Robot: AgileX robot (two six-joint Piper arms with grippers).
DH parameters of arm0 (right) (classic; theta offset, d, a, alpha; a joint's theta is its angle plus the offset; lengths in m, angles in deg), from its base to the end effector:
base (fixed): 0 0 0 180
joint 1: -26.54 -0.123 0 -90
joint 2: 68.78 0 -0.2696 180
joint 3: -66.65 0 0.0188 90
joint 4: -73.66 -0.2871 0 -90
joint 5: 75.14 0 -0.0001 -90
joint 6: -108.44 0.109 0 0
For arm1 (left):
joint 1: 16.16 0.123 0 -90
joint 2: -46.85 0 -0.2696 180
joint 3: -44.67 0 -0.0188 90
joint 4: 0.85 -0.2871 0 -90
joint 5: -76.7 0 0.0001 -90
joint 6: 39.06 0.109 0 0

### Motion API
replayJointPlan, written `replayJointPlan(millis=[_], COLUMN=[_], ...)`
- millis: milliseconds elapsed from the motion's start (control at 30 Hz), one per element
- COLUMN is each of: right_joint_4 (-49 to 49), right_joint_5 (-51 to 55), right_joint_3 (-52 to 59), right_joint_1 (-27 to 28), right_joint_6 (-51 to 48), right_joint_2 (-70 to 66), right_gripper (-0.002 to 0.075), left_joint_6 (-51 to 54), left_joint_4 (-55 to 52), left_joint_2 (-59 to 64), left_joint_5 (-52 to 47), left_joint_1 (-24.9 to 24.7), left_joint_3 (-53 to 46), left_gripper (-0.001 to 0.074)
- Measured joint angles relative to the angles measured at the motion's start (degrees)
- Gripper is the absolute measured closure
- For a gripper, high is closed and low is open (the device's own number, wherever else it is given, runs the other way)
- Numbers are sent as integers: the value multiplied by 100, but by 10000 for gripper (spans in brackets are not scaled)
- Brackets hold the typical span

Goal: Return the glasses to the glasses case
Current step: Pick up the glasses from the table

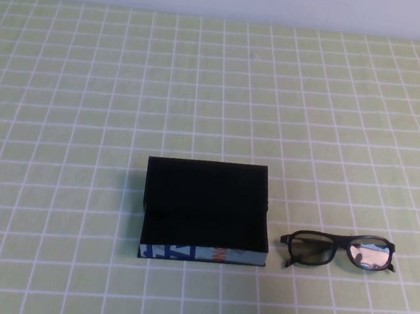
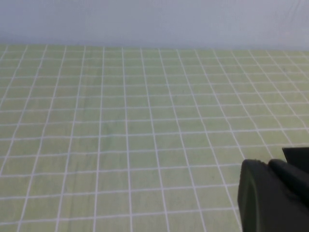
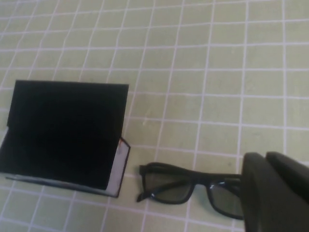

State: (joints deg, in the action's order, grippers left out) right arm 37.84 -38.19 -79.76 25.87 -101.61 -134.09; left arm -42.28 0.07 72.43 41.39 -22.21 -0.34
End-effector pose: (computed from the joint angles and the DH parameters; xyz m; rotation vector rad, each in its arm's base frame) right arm 0.2512 0.0413 0.2761 -0.2036 2.2438 0.4133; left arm 0.1254 -0.0143 0.3226 0.0401 1.8498 -0.1305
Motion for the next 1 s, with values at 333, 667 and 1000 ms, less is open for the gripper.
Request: replayJointPlan(millis=[333,667,1000], right_joint_4=[374,913,2480], right_joint_5=[2060,3224,2754], right_joint_3=[-1819,-2966,-2968], right_joint_1=[-12,-887,-1692], right_joint_6=[-719,-2065,-2108], right_joint_2=[-1682,-3358,-4100], right_gripper=[743,743,402], left_joint_6=[0,0,0], left_joint_4=[0,0,0], left_joint_2=[0,0,0], left_joint_5=[-464,-810,-888], left_joint_1=[0,0,0], left_joint_3=[0,0,0], left_gripper=[739,739,739])
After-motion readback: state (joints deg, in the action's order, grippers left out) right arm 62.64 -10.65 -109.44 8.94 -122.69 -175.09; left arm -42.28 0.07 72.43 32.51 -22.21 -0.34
